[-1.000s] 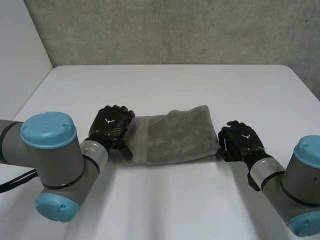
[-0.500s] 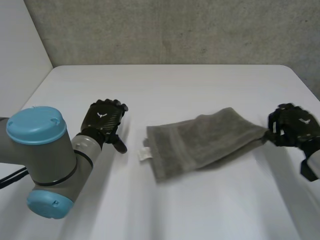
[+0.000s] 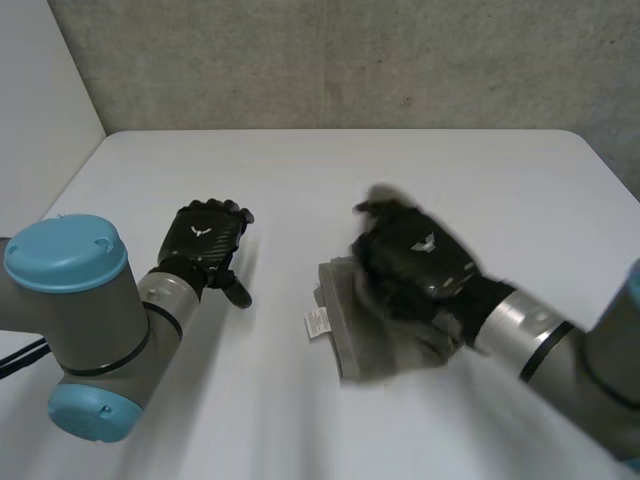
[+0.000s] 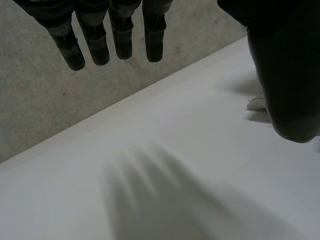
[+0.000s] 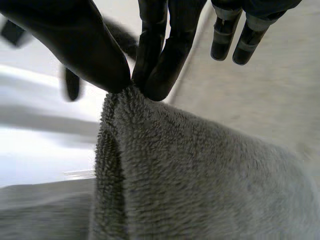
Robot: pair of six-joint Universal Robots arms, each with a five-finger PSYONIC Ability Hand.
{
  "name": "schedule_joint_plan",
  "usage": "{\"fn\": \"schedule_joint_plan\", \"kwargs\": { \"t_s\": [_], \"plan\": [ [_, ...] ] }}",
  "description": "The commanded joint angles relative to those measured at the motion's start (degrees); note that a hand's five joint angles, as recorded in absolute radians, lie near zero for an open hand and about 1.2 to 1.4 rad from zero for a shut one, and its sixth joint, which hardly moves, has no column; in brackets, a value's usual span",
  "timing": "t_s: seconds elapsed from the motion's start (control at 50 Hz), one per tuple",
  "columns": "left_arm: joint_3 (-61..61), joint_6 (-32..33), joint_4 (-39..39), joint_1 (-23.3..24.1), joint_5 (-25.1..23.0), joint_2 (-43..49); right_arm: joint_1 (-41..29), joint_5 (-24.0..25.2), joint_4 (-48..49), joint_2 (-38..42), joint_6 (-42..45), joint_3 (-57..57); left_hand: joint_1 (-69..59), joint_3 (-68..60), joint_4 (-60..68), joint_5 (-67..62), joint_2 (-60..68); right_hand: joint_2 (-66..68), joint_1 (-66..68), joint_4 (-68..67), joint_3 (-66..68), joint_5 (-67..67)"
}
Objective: Fold the towel.
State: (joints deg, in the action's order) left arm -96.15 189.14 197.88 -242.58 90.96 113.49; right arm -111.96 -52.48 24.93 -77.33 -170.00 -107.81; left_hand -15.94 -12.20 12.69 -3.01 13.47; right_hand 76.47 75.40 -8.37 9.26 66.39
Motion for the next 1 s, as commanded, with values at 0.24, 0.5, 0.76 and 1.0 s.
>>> {"fn": "schedule_joint_plan", "kwargs": {
  "t_s": [0.24,0.5,0.76,1.0],
  "plan": [
    [-0.3,0.0,0.1,0.4,-0.1,-0.2,-7.1,0.9,-0.5,8.6,7.7,-0.1,6.1,2.2,-2.7,3.0,-3.6,3.5,4.6,-1.6,0.7,3.6],
    [3.7,-0.6,-0.4,1.3,0.0,-0.4,0.0,0.3,-4.7,-3.5,3.6,0.4,6.1,2.2,-2.7,3.0,-3.6,-76.5,-75.4,-1.6,0.7,-66.4],
    [14.0,-18.7,-4.2,8.6,-0.3,4.9,11.0,3.7,-5.8,2.2,-22.7,12.4,6.1,2.2,-2.7,3.0,-3.6,-76.5,-75.4,-1.6,0.7,-66.4],
    [17.2,-24.5,-4.5,13.7,0.2,14.0,12.2,8.5,-20.5,21.5,-14.2,28.6,5.9,2.2,-2.7,3.0,-3.4,-76.5,-75.4,-1.6,0.7,-66.4]
  ]
}}
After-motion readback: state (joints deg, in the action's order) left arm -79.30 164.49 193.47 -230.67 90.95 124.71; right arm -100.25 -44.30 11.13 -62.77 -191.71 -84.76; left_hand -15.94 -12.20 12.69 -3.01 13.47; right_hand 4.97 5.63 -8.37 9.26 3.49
